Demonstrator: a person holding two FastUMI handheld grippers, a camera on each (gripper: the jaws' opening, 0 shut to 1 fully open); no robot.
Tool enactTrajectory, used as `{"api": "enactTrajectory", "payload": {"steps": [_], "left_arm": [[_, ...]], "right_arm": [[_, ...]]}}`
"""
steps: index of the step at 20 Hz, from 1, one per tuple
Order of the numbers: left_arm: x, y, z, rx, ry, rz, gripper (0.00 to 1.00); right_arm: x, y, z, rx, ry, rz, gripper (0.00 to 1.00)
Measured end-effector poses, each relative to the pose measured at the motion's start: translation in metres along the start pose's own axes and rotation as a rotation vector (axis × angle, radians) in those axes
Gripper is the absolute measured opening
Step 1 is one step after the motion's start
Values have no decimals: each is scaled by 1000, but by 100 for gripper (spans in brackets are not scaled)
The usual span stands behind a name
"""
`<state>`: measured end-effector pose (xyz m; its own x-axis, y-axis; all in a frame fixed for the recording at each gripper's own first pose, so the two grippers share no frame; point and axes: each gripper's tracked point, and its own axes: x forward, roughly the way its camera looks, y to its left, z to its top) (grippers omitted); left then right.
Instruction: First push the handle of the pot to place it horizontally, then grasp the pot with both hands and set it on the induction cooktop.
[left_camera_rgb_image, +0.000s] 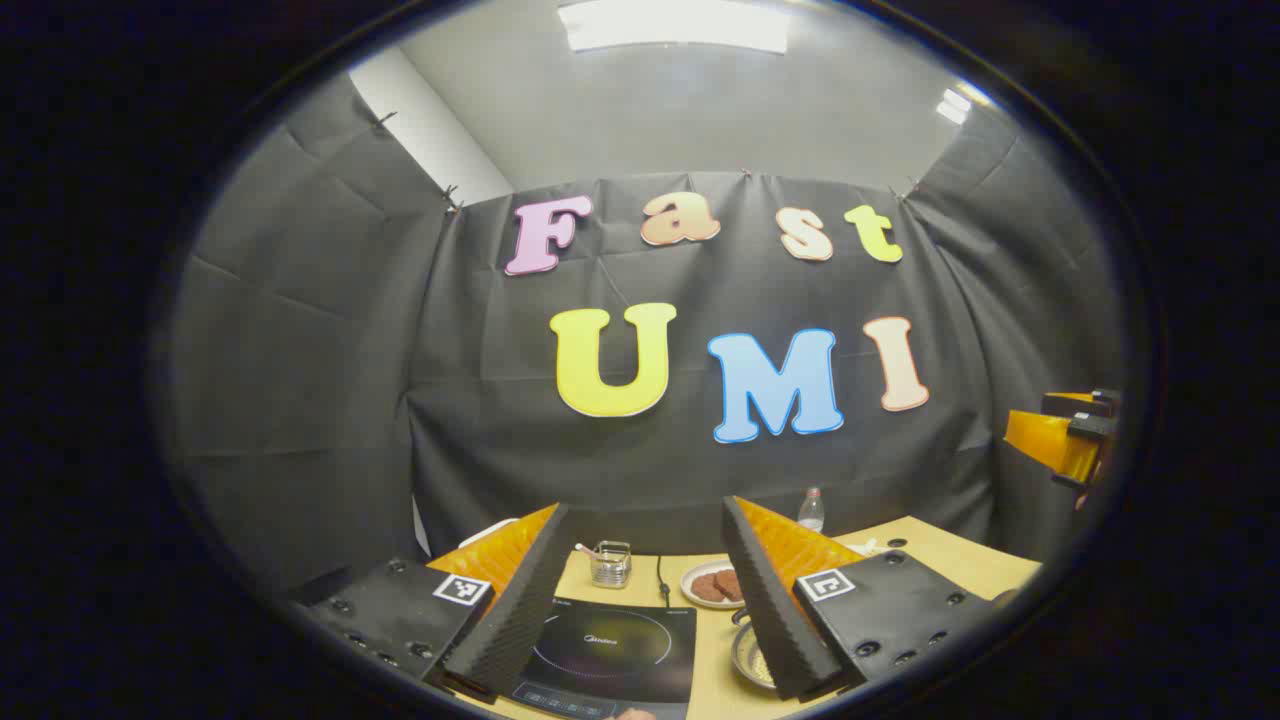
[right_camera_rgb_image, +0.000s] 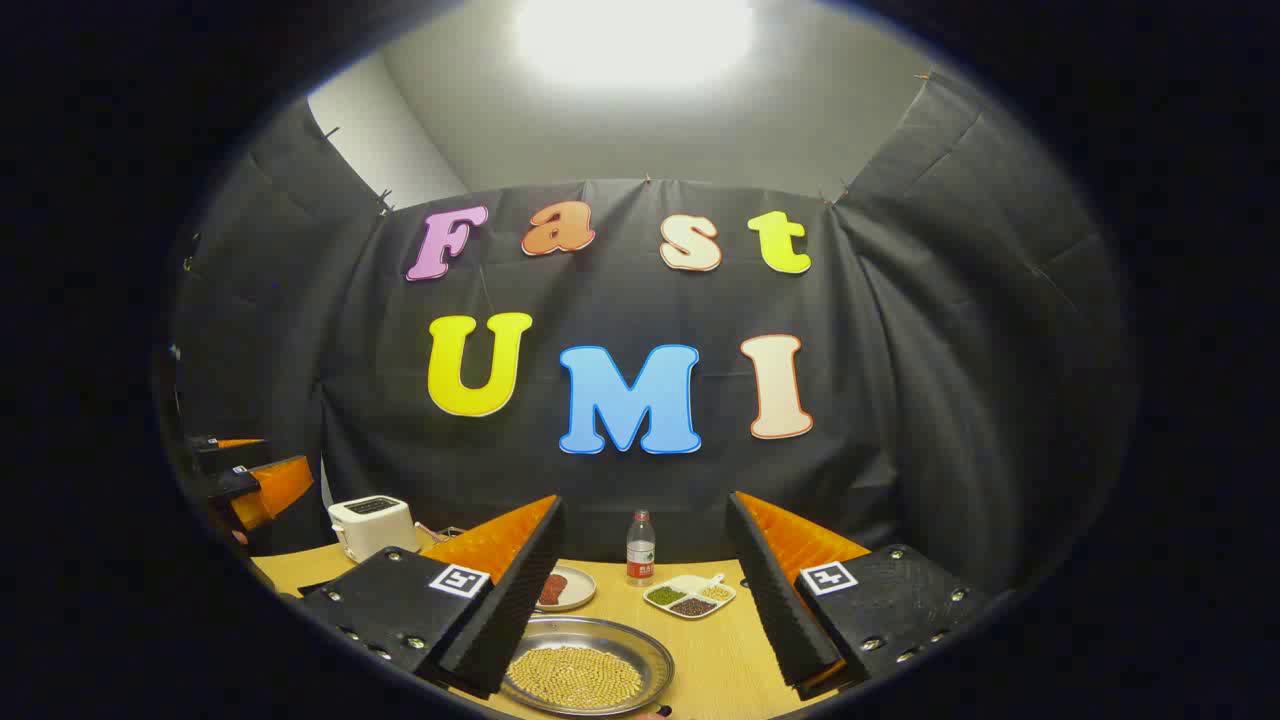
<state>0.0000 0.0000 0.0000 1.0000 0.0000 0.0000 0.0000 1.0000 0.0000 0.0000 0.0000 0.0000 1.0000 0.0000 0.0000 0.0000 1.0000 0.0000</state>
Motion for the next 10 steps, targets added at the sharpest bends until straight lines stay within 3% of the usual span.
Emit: {"api": "enactTrajectory", "payload": {"steps": [10], "left_arm": [[-3,7,-12,4,15,-11,93]], "right_arm": [[-7,8,-30,16,79,-20,97]]}}
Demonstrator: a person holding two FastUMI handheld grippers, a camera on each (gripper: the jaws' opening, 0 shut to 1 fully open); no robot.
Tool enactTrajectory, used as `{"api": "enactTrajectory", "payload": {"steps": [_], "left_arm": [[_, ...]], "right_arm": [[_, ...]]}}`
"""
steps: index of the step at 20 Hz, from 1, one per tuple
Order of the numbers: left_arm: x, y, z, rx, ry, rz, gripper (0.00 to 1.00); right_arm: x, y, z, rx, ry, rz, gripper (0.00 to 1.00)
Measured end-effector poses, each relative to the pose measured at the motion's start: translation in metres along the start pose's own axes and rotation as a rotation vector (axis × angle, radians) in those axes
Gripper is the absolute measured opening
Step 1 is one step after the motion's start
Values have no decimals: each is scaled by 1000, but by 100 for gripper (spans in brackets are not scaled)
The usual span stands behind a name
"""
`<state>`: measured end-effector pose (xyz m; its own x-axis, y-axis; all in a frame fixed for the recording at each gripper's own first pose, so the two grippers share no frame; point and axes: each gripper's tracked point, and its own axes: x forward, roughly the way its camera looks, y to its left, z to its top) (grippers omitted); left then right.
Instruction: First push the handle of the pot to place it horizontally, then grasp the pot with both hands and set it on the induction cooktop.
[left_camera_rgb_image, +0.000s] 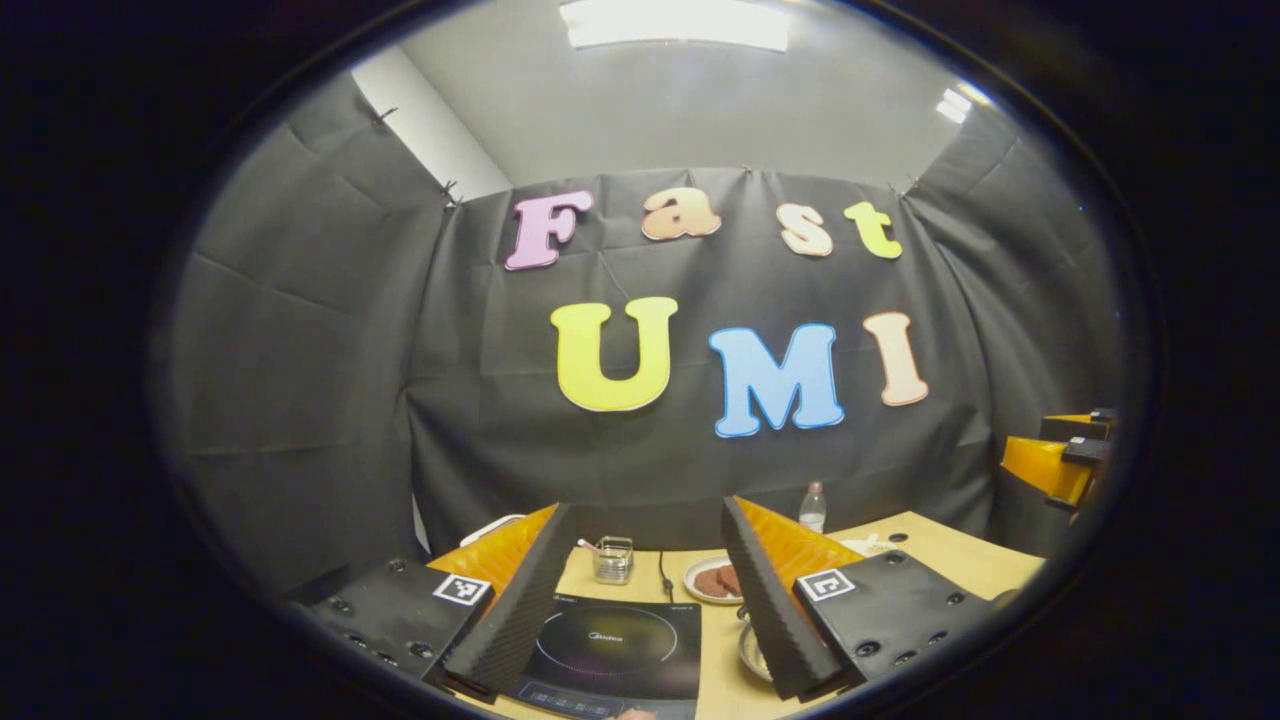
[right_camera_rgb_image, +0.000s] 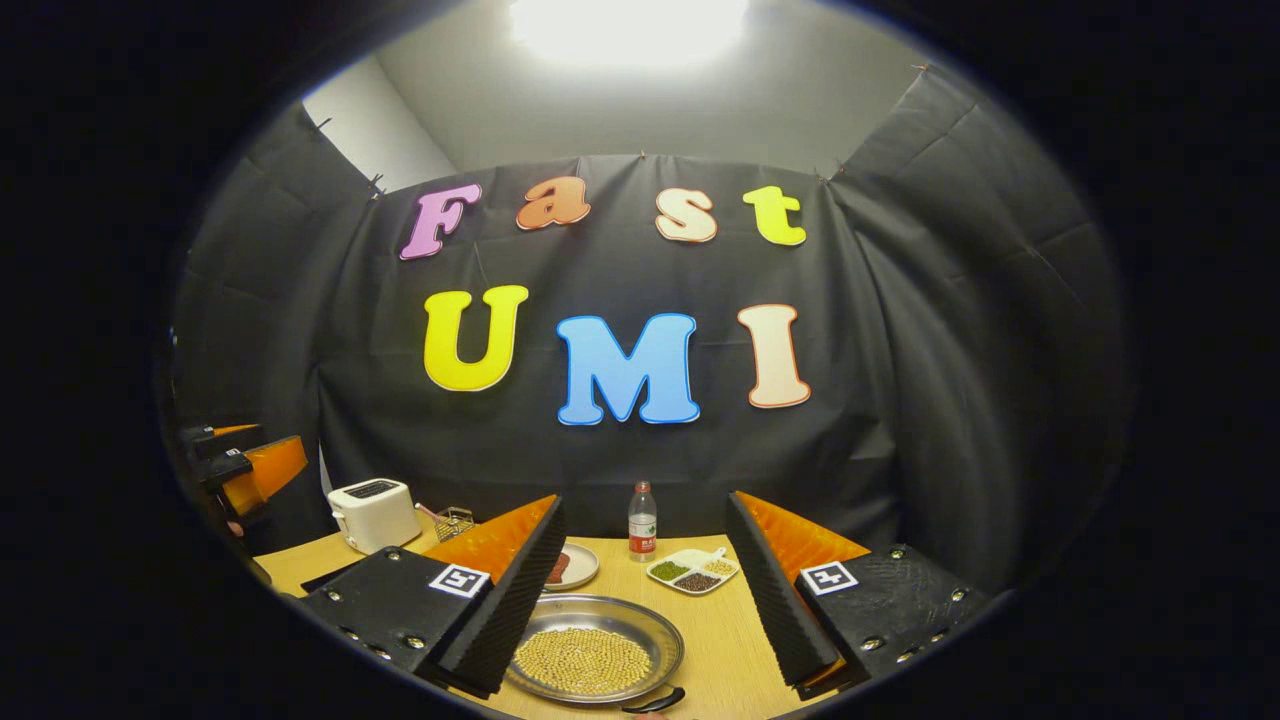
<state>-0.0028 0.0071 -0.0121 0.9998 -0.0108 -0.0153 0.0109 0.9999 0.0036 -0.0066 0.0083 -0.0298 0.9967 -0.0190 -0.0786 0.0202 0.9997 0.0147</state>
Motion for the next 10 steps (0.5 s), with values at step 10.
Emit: {"api": "enactTrajectory", "payload": {"steps": [10], "left_arm": [[7,10,-7,-18,8,-10,96]], "right_arm": [[5,12,-4,-17,17,-11,97]]}}
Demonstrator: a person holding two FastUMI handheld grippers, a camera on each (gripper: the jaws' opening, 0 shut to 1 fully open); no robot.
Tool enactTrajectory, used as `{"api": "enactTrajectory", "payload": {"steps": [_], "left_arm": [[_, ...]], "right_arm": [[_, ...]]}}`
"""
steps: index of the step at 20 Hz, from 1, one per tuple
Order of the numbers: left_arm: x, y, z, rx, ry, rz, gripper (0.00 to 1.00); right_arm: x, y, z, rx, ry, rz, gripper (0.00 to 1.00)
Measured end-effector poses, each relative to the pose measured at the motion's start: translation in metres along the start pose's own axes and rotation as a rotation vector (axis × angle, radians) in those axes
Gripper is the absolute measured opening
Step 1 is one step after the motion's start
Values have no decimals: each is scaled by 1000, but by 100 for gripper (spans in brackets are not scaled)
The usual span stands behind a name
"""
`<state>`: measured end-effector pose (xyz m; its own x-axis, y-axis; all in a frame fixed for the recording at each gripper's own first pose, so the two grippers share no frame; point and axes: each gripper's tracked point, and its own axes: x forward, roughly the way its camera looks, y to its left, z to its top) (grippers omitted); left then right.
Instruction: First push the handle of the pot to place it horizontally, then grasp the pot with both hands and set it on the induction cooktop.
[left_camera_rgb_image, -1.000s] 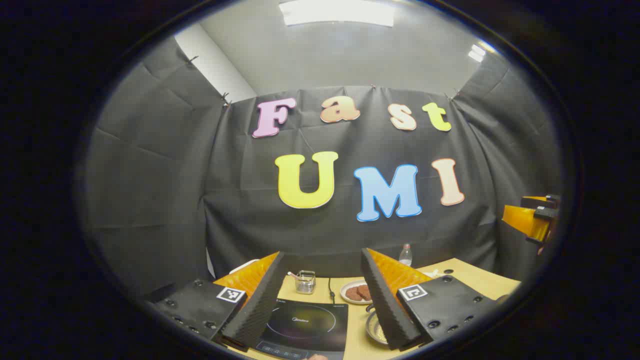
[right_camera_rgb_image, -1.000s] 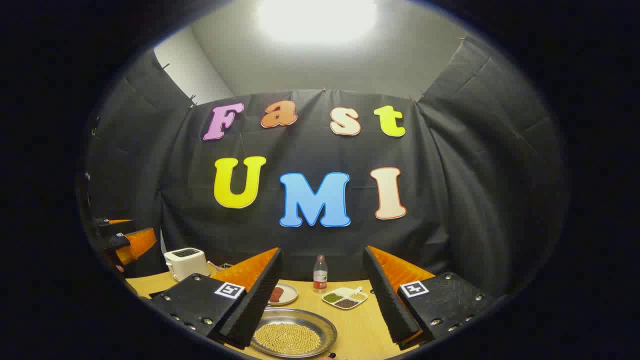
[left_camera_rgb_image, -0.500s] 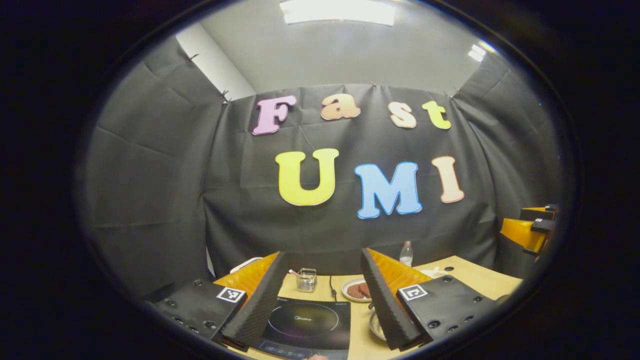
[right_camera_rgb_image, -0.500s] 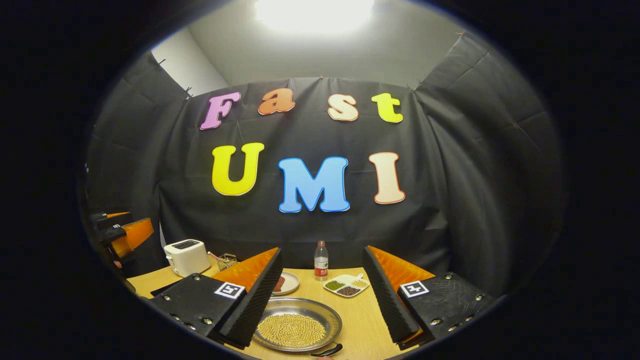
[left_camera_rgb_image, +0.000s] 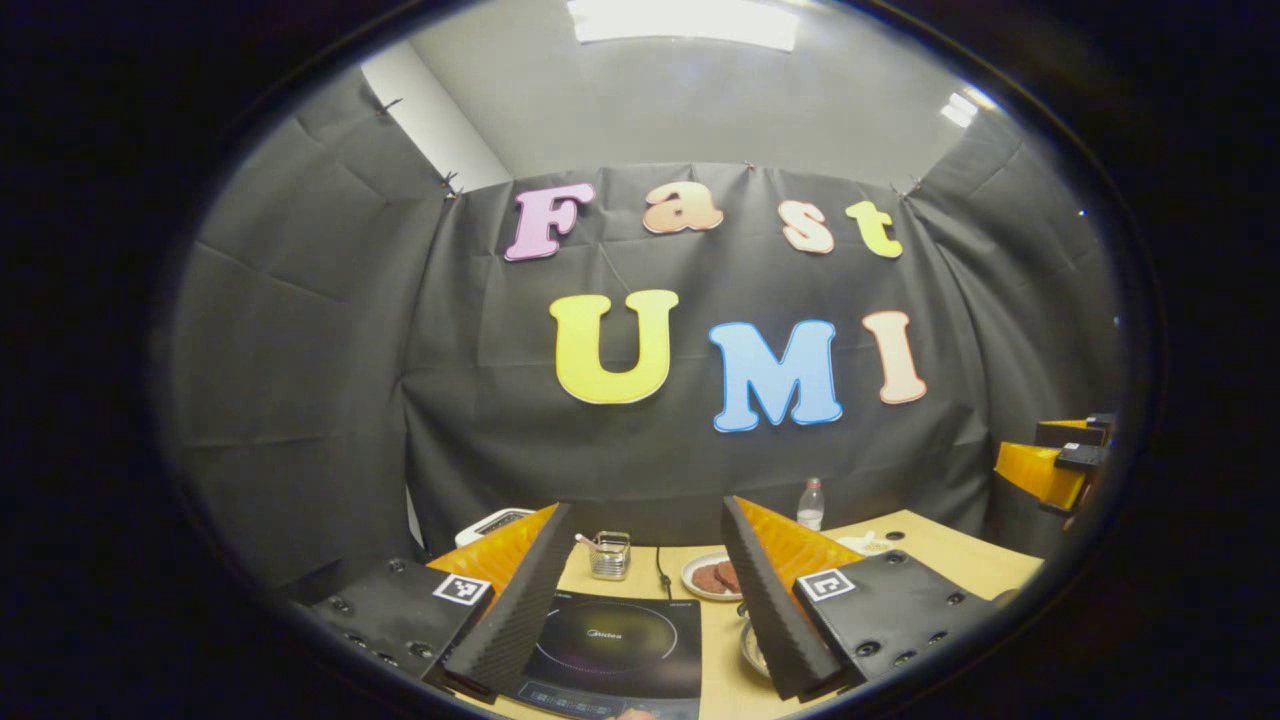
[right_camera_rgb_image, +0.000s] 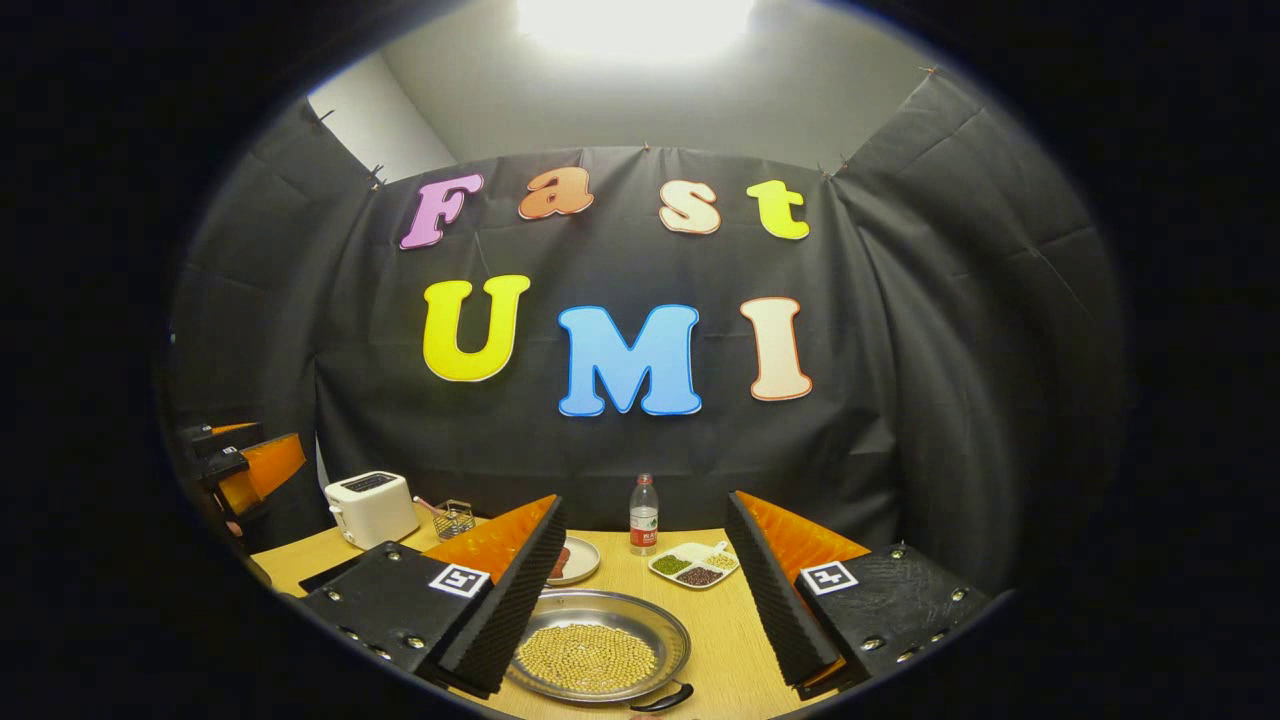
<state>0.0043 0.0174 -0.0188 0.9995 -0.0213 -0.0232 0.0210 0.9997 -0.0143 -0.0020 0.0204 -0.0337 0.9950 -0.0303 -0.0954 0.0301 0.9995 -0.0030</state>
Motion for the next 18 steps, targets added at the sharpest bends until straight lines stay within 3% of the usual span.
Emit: {"api": "enactTrajectory", "payload": {"steps": [4,8,10,12,14,15,16,17,18], "left_arm": [[-1,8,1,3,-5,1,96],[-5,20,2,8,-13,3,96],[-9,26,4,13,-19,3,98],[-11,35,5,13,-22,6,96],[-14,43,4,10,-24,8,96],[-16,49,3,9,-25,8,95],[-17,53,4,7,-27,9,93],[-17,57,2,3,-29,8,93],[-18,61,3,-2,-32,7,95]], "right_arm": [[-1,11,0,-11,-2,14,97],[-3,23,1,-19,-4,26,76],[-6,30,-2,-19,5,22,73],[-5,40,-4,-12,16,54,47],[-14,49,-4,-25,14,63,47],[-17,62,-5,-32,27,102,30],[-12,62,-7,-49,26,63,28],[-13,52,-10,-56,21,53,7],[-19,64,-13,-59,35,80,4]]}}
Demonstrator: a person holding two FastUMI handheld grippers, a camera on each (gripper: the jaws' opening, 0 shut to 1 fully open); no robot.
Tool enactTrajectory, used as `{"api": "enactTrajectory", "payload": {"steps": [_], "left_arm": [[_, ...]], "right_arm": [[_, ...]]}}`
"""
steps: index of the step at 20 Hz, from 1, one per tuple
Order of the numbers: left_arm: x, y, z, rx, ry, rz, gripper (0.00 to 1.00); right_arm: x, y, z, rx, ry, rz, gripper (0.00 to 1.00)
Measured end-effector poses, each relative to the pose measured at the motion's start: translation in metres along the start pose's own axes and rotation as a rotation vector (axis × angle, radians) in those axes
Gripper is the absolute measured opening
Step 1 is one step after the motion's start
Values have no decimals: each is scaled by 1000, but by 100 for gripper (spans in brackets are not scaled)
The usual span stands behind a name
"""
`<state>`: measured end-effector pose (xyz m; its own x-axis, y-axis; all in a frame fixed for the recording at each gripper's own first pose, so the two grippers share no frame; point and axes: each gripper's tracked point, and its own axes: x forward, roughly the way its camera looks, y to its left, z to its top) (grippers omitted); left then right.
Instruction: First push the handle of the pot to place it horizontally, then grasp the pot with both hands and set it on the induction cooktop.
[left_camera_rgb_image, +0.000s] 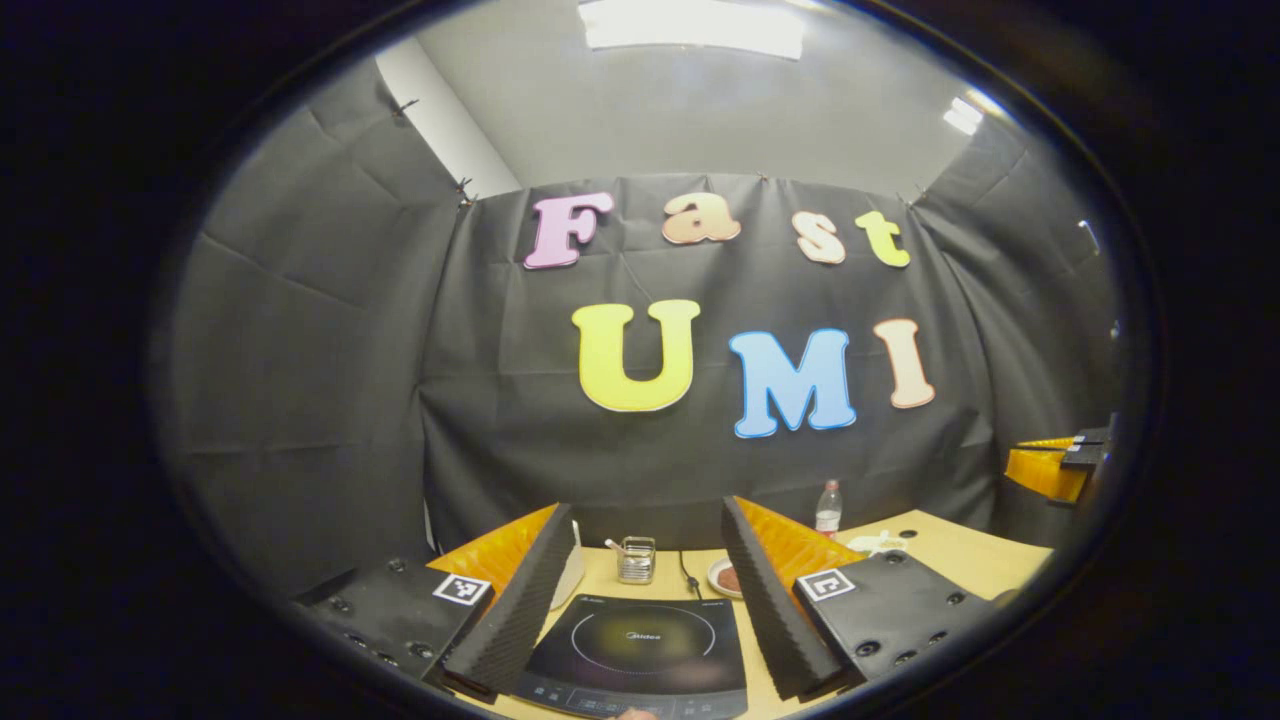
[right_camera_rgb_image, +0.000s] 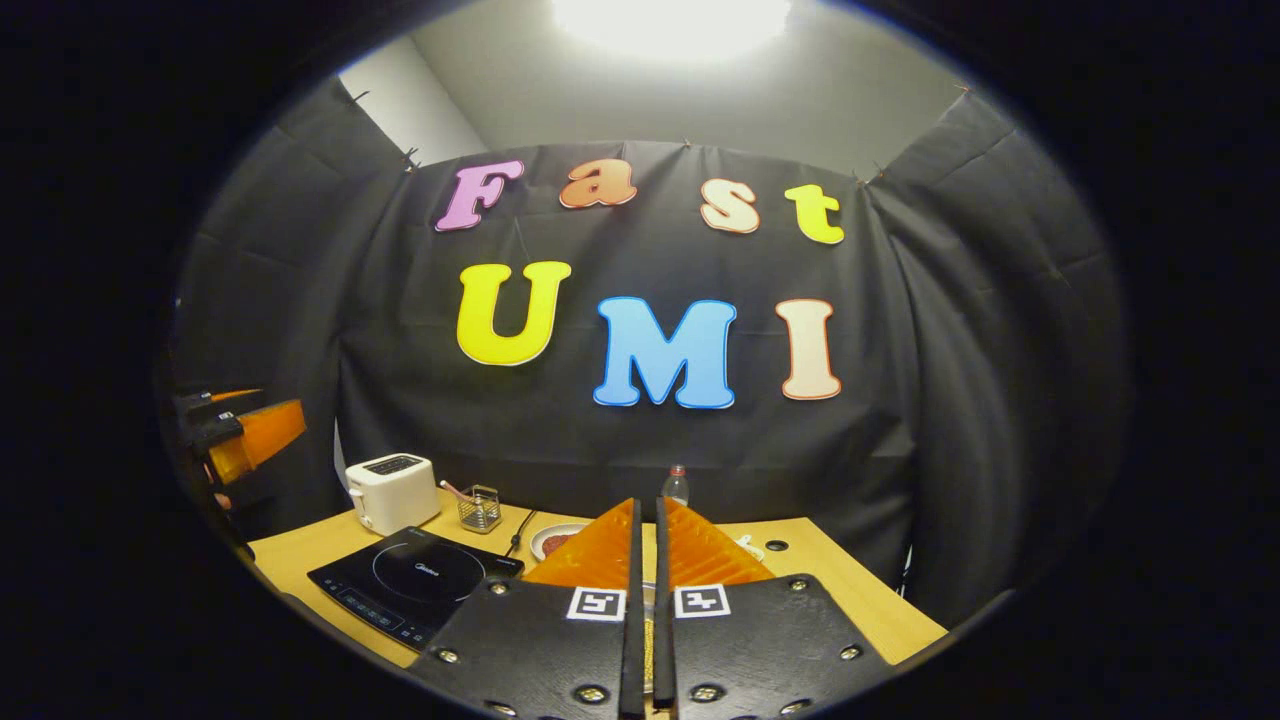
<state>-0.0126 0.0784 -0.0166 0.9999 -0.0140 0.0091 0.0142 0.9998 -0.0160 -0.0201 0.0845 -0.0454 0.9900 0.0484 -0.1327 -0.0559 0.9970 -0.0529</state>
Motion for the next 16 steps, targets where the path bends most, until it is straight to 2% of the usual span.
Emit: {"api": "enactTrajectory", "payload": {"steps": [7,8,12,16], "left_arm": [[-5,11,-10,-2,-4,-12,96],[-5,11,-12,-3,1,-10,98],[7,0,-23,-6,32,6,96],[17,-19,-24,5,39,22,96]], "right_arm": [[-19,33,-74,-56,219,142,2],[-19,35,-86,-61,252,158,2],[-25,33,-134,-81,371,239,2],[-34,28,-183,-113,483,357,2]]}}
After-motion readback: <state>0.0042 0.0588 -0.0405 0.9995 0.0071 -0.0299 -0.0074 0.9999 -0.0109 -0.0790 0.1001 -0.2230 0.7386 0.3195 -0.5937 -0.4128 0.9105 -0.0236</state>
